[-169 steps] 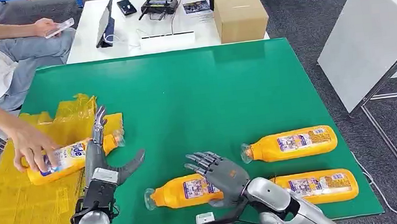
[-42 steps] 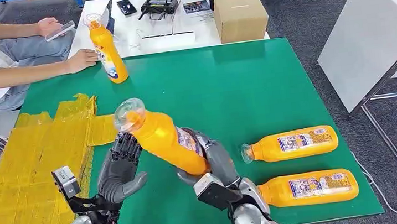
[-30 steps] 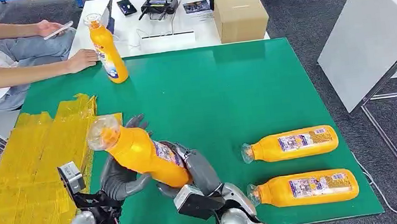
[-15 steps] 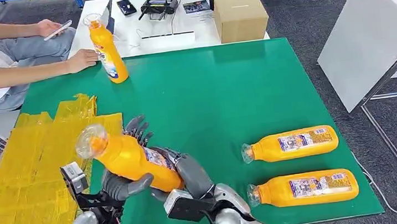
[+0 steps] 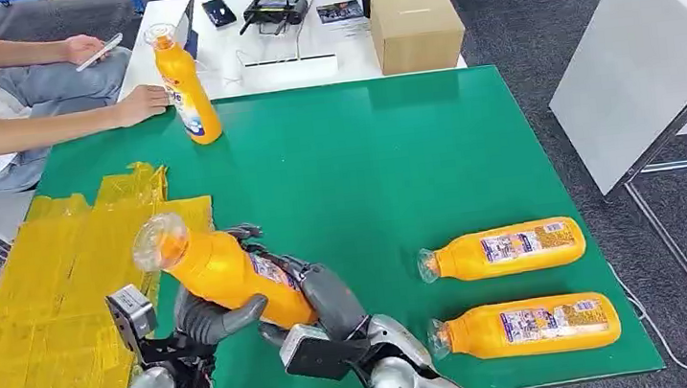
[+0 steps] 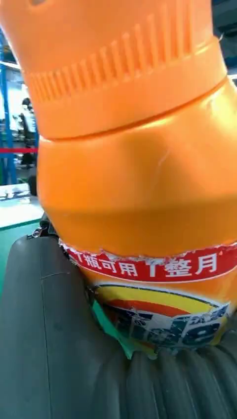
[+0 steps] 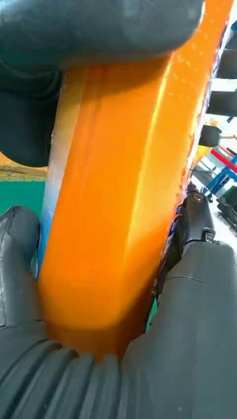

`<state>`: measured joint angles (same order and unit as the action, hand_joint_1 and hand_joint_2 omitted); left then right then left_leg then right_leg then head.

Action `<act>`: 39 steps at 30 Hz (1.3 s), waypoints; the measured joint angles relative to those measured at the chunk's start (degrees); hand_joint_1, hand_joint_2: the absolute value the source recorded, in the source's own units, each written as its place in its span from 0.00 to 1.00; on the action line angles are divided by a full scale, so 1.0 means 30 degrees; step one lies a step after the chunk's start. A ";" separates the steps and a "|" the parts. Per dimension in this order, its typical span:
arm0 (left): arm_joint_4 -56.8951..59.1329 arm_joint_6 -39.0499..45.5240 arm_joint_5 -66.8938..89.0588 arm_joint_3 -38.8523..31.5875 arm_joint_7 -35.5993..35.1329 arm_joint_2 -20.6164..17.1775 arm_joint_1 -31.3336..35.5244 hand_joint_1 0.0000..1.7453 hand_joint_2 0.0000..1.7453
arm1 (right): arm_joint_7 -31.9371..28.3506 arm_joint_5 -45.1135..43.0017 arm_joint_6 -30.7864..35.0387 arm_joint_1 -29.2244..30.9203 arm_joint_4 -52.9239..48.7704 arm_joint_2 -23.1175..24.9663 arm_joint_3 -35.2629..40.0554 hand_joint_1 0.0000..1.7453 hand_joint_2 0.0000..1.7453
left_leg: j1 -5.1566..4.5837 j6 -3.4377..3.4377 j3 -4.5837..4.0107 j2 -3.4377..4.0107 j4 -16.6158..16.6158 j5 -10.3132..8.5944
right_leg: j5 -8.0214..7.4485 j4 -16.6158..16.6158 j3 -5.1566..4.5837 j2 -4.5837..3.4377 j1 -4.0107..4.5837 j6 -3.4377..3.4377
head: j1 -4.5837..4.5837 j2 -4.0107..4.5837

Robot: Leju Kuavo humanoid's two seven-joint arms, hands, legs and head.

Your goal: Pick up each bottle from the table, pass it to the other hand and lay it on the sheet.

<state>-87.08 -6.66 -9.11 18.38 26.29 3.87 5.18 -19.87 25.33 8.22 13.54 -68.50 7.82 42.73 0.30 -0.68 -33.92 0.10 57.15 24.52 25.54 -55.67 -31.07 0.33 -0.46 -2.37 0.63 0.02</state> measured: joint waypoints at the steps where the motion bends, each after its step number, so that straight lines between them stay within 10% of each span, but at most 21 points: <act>1: 0.0000 0.0123 0.0064 0.0007 0.0021 0.0014 0.0000 1.00 1.00 | 0.0007 0.0001 0.0007 0.0020 0.0000 0.0000 0.0000 1.00 1.00 | 0.0000 0.0000 -0.0001 0.0000 0.0000 0.0000 | 0.0000 0.0000 -0.0002 -0.0001 0.0000 0.0000 | -0.0007 0.0000; 8: 0.0000 0.1122 0.0561 0.0015 0.0328 0.0270 -0.0007 1.00 1.00 | 0.0080 0.0007 0.0335 0.0049 -0.0007 -0.0007 -0.0022 0.96 1.00 | 0.0000 0.0000 -0.0001 0.0000 0.0001 0.0000 | 0.0000 0.0000 -0.0002 0.0000 0.0000 0.0000 | -0.0007 0.0000; 9: 0.0000 0.1231 0.0619 0.0015 0.0357 0.0306 -0.0008 1.00 1.00 | 0.0080 0.0001 0.0399 0.0049 -0.0021 -0.0007 -0.0037 0.00 1.00 | 0.0000 0.0000 0.0000 0.0000 0.0001 0.0000 | 0.0000 0.0001 -0.0004 0.0000 0.0000 0.0000 | 0.0000 0.0000; 22: -0.0036 0.6152 0.4039 -0.0612 0.1108 0.0335 0.0294 1.00 1.00 | -0.1312 -0.1028 0.2646 -0.1335 -0.2500 -0.0445 -0.0919 0.00 1.00 | 0.0004 0.0005 -0.0002 -0.0005 0.0001 -0.0003 | -0.0001 -0.0001 -0.0011 0.0000 0.0004 0.0001 | 0.0000 0.0000; 30: 0.0262 1.5210 1.9701 -0.1484 -0.1560 -0.0640 0.1326 1.00 1.00 | -0.2193 -0.1886 0.4647 -0.2535 -0.6364 -0.1049 -0.3233 0.00 1.00 | 0.0001 0.0003 -0.0002 -0.0005 0.0003 -0.0004 | -0.0002 0.0000 -0.0004 0.0002 0.0000 0.0000 | -0.0007 0.0000; 39: 0.1173 1.5496 2.6089 -0.2915 -0.3628 -0.1377 0.2166 1.00 1.00 | -0.2404 -0.2251 0.4976 -0.3207 -0.8670 -0.1450 -0.4685 0.00 1.00 | 0.0002 0.0004 -0.0002 0.0010 0.0003 -0.0003 | -0.0006 -0.0001 -0.0014 -0.0011 0.0003 -0.0001 | -0.0007 0.0000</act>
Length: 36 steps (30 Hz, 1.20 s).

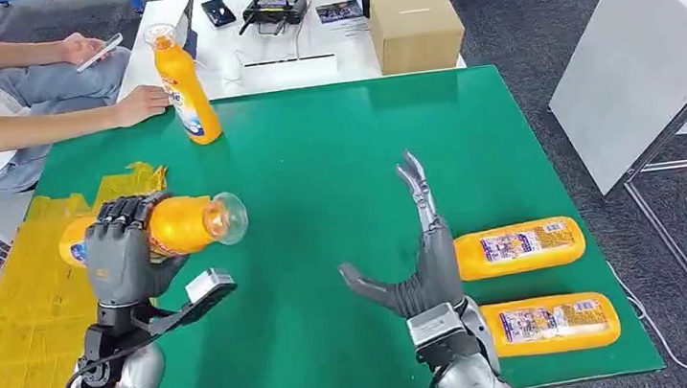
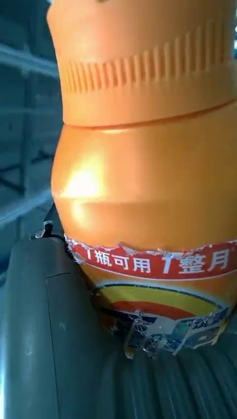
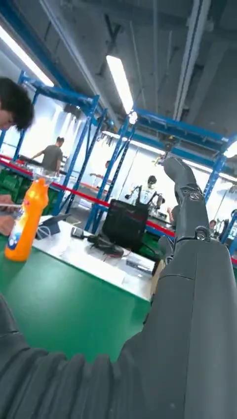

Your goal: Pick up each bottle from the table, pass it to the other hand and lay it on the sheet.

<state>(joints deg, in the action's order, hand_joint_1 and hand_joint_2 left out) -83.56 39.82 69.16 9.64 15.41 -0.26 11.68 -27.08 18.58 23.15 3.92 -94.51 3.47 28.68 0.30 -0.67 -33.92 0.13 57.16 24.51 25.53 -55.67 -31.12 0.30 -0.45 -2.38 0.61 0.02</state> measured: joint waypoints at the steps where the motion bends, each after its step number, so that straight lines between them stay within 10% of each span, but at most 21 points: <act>1: 0.0058 0.0000 0.0000 -0.0036 0.0000 -0.0044 0.0037 1.00 1.00 | 0.0000 0.0000 0.0000 -0.0024 -0.0102 -0.0036 -0.0058 0.00 1.00 | 0.0001 0.0000 -0.0002 -0.0002 0.0000 0.0000 | 0.0001 0.0000 0.0000 0.0003 0.0000 0.0000 | 0.0007 0.0000; 12: 0.3755 -0.2794 0.6702 0.1258 -0.4779 -0.2652 0.2192 1.00 1.00 | -0.0204 -0.0430 0.0408 -0.0110 -0.1179 -0.0204 -0.0793 0.00 1.00 | 0.0002 0.0008 0.0018 0.0025 -0.0001 -0.0010 | -0.0008 -0.0003 -0.0004 -0.0020 0.0010 0.0007 | 0.0000 0.0000; 36: 1.6349 -0.6703 0.2964 0.4000 -0.3416 -0.5369 0.7876 1.00 1.00 | 0.0000 -0.0831 -0.0102 0.0378 -0.1857 -0.0328 -0.1413 0.00 1.00 | 0.0011 0.0020 -0.0002 -0.0001 -0.0002 -0.0020 | -0.0006 -0.0020 0.0005 -0.0011 0.0010 0.0005 | 0.0000 0.0000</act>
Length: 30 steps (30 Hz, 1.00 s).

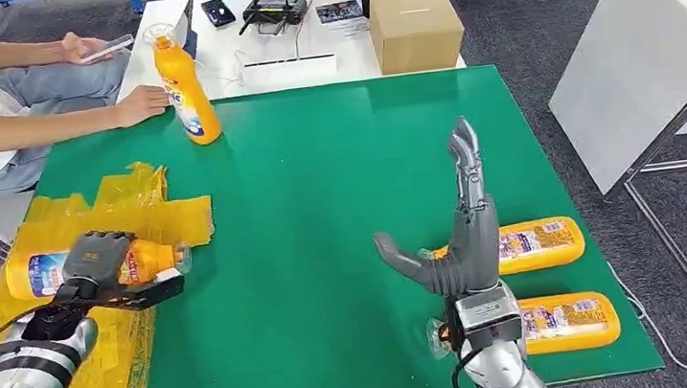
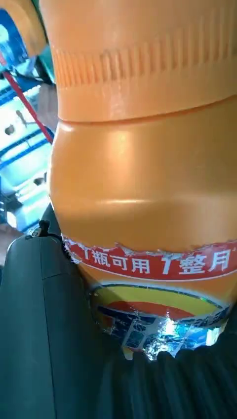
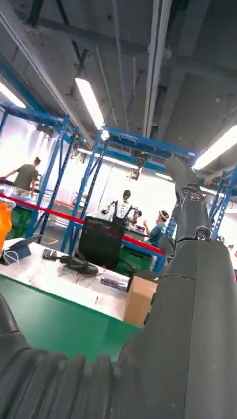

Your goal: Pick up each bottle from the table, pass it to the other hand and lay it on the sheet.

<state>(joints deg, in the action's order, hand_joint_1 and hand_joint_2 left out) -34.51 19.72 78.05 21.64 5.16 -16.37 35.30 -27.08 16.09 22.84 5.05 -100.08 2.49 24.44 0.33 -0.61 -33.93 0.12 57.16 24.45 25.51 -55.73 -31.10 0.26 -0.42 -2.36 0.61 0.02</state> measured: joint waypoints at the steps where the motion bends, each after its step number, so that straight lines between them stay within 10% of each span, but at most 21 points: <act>1: 0.0108 0.0036 -0.0404 -0.0057 0.0151 0.0000 0.0019 1.00 1.00 | 0.0029 0.0000 -0.0036 0.0005 0.0007 0.0000 0.0000 0.00 1.00 | 0.0000 0.0000 0.0001 0.0000 0.0000 0.0000 | 0.0000 0.0000 0.0000 0.0000 0.0000 0.0000 | 0.0000 0.0000; 4: 0.0277 0.0036 -0.1486 -0.0416 0.0773 0.0058 0.0012 1.00 1.00 | 0.0058 0.0000 -0.0146 0.0011 0.0095 0.0000 0.0044 0.00 1.00 | 0.0001 0.0000 0.0001 0.0001 0.0000 0.0000 | 0.0000 0.0000 0.0002 0.0002 0.0000 0.0000 | 0.0000 0.0000; 9: 0.0437 -0.0021 -0.2007 -0.0830 0.1178 0.0146 0.0008 0.00 1.00 | 0.0087 0.0007 -0.0181 0.0014 0.0211 0.0000 0.0066 0.00 1.00 | 0.0000 0.0000 0.0001 0.0000 0.0000 -0.0001 | 0.0000 0.0000 0.0008 0.0003 -0.0001 0.0000 | -0.0007 0.0000; 30: 0.0007 -0.0765 -0.5448 -0.1741 0.3839 0.0524 -0.1065 0.00 1.00 | 0.0401 -0.0146 -0.0728 0.0319 0.1034 0.0000 0.0080 0.00 1.00 | -0.0002 -0.0001 0.0021 -0.0002 -0.0002 -0.0001 | 0.0000 0.0000 0.0034 0.0005 -0.0002 0.0000 | 0.0000 0.0000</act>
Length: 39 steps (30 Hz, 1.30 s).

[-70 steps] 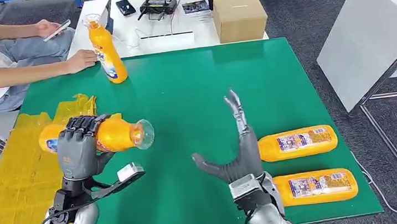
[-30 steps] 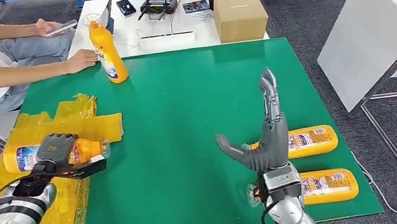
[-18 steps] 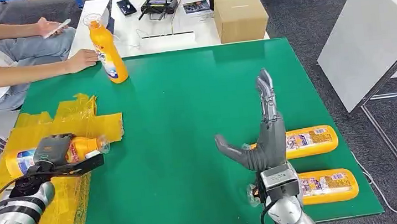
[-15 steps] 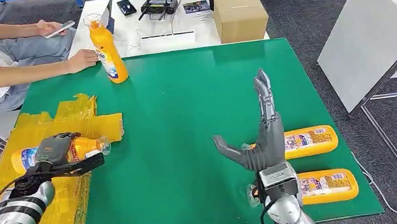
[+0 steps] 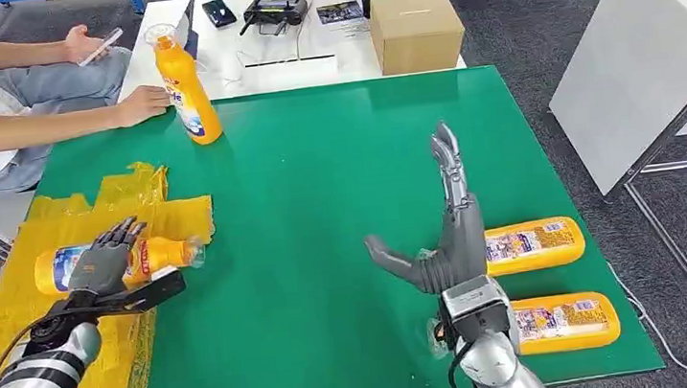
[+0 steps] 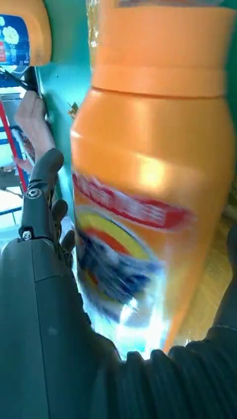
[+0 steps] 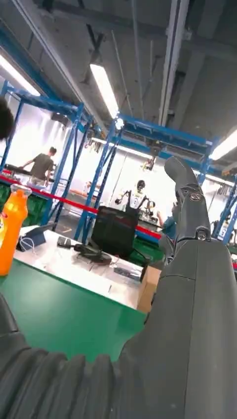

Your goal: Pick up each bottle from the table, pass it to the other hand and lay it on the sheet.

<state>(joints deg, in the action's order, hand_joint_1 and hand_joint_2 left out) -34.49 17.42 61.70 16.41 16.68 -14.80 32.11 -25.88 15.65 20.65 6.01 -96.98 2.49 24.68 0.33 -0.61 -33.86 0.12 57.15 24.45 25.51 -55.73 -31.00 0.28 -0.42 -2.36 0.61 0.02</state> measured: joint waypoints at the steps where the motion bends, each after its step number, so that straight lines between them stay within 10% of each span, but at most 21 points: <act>1: -0.0073 0.0008 -0.0030 0.0000 0.0000 0.0001 -0.0052 0.00 1.00 | 0.0007 0.0001 0.0000 0.0014 0.0037 0.0000 0.0000 0.00 1.00 | 0.0000 0.0000 0.0000 -0.0001 0.0000 0.0000 | 0.0000 0.0001 0.0001 0.0000 0.0000 0.0000 | 0.0000 0.0000; 23: -0.7174 0.7504 -0.4197 -0.2288 0.3372 0.2680 -0.4268 0.00 1.00 | 0.0168 0.0037 0.0728 -0.0001 0.0430 -0.0021 0.0000 0.00 1.00 | -0.0009 -0.0001 -0.0009 0.0004 0.0003 0.0005 | 0.0001 0.0007 -0.0026 -0.0003 -0.0008 -0.0001 | 0.0000 0.0000; 34: -1.1192 0.5543 -0.7047 -0.2412 0.4415 0.4277 -0.6357 0.00 1.00 | 0.0809 0.1619 0.1537 -0.0098 0.0445 -0.0401 -0.0080 0.00 1.00 | -0.0009 -0.0002 -0.0010 0.0002 0.0003 0.0006 | 0.0001 0.0010 -0.0025 -0.0005 -0.0008 -0.0002 | 0.0000 0.0000; 39: -1.3446 0.0952 -1.1995 -0.2331 0.4743 0.4839 -0.7436 0.00 1.00 | 0.4671 0.8202 0.0505 0.0203 0.0829 -0.1499 -0.0152 0.00 1.00 | -0.0009 -0.0007 -0.0013 -0.0005 0.0004 0.0009 | 0.0001 0.0014 -0.0026 0.0000 -0.0009 -0.0003 | 0.0007 0.0000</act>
<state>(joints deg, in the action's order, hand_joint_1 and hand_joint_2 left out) -74.83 20.28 25.72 9.42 30.91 -0.28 9.80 -11.86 40.25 22.17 6.62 -94.49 -2.00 24.22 0.30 -0.63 -33.90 0.10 57.16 24.47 25.51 -55.69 -31.08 0.28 -0.45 -2.37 0.63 0.02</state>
